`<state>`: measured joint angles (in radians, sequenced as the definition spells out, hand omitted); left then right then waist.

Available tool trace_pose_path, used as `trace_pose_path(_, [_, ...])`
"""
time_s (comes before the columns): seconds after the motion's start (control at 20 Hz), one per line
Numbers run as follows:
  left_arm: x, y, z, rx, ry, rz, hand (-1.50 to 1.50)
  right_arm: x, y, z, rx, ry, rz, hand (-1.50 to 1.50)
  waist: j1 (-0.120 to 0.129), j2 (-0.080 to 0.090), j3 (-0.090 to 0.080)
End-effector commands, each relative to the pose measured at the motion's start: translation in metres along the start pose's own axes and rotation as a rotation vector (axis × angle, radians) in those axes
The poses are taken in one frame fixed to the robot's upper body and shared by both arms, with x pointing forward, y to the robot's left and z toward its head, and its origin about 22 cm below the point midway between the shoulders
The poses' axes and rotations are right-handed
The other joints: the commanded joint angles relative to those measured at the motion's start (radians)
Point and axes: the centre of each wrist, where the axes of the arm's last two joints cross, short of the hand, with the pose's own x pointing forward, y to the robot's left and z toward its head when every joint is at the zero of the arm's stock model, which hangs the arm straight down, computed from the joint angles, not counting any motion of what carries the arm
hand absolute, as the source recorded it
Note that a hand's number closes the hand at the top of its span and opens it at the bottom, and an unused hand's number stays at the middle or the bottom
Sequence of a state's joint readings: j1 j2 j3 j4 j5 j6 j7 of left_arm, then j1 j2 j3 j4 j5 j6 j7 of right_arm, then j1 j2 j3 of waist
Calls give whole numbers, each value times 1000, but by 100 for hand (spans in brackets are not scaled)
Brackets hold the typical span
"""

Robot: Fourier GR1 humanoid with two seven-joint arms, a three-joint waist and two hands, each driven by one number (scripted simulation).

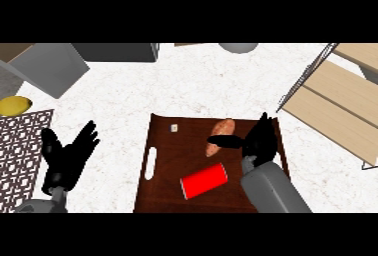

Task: Pick the sweet potato from the tray and place it in the tiered shelf

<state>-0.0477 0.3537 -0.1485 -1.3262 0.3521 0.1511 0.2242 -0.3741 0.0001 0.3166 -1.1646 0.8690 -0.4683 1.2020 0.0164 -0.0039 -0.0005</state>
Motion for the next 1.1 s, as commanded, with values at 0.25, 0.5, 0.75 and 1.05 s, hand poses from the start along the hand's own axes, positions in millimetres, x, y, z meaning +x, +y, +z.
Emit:
trace_pose_path(0.25, [-1, -19, -11, 10, -2, -1, 0, 3, 32, 4, 146, 70, 85, 150, -4, 7, 1])
trace_pose_path(0.5, [-2, -18, -5, -21, -21, -12, 0, 18, 41, 25, 97, 7, 24, 150, 8, 6, 1])
trace_pose_path(0.75, [6, 2, 5, 9, 3, 14, 0, 10, 22, 33, 123, -194, 69, 150, -16, 2, 1])
trace_pose_path(1.05, [-4, 4, 8, 20, 11, 9, 0, 21, -38, 33, 77, -396, 55, 150, -21, -1, 0])
